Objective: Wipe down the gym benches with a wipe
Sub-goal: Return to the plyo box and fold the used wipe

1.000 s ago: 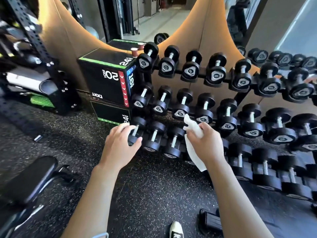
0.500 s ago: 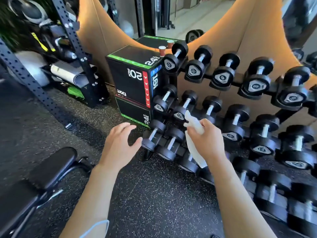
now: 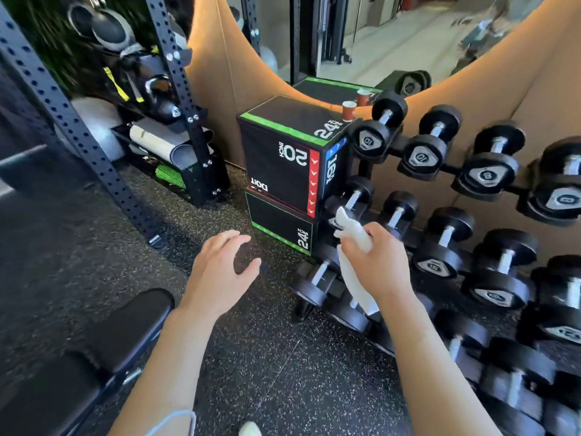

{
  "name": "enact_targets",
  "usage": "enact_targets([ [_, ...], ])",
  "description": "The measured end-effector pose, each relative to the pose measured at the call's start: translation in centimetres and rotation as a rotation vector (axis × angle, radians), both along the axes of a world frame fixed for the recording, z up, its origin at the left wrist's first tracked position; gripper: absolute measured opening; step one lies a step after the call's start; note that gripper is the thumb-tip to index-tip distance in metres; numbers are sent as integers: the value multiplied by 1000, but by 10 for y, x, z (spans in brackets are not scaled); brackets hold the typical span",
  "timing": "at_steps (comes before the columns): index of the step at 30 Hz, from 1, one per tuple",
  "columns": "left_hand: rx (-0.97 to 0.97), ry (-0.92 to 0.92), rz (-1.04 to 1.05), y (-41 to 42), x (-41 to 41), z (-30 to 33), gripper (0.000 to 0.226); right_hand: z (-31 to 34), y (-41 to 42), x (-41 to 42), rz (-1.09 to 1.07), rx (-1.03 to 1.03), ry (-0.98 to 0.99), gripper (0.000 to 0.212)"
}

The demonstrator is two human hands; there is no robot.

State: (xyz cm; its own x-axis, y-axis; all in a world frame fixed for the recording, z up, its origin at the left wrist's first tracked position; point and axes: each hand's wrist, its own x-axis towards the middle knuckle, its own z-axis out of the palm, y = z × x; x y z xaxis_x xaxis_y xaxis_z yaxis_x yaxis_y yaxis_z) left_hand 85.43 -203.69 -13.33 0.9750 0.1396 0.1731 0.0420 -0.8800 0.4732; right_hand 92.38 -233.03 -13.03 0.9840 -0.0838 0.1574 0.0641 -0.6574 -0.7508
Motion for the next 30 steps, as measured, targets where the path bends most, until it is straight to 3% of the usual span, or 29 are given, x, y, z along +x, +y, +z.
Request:
enact_targets([
  [8,-42,-6,8,119,46,7,54,18,132,51,18,-6,-30,30],
  [15,-140,-48,71,177,59,10,53,29,199,80,102,-42,-25,30],
  [23,-144,-50,91,193,104,10,53,24,218,132,130,-17,-26,31],
  [30,-132,-66,93,171,194,14,51,20,193,224,146,26,-6,32],
])
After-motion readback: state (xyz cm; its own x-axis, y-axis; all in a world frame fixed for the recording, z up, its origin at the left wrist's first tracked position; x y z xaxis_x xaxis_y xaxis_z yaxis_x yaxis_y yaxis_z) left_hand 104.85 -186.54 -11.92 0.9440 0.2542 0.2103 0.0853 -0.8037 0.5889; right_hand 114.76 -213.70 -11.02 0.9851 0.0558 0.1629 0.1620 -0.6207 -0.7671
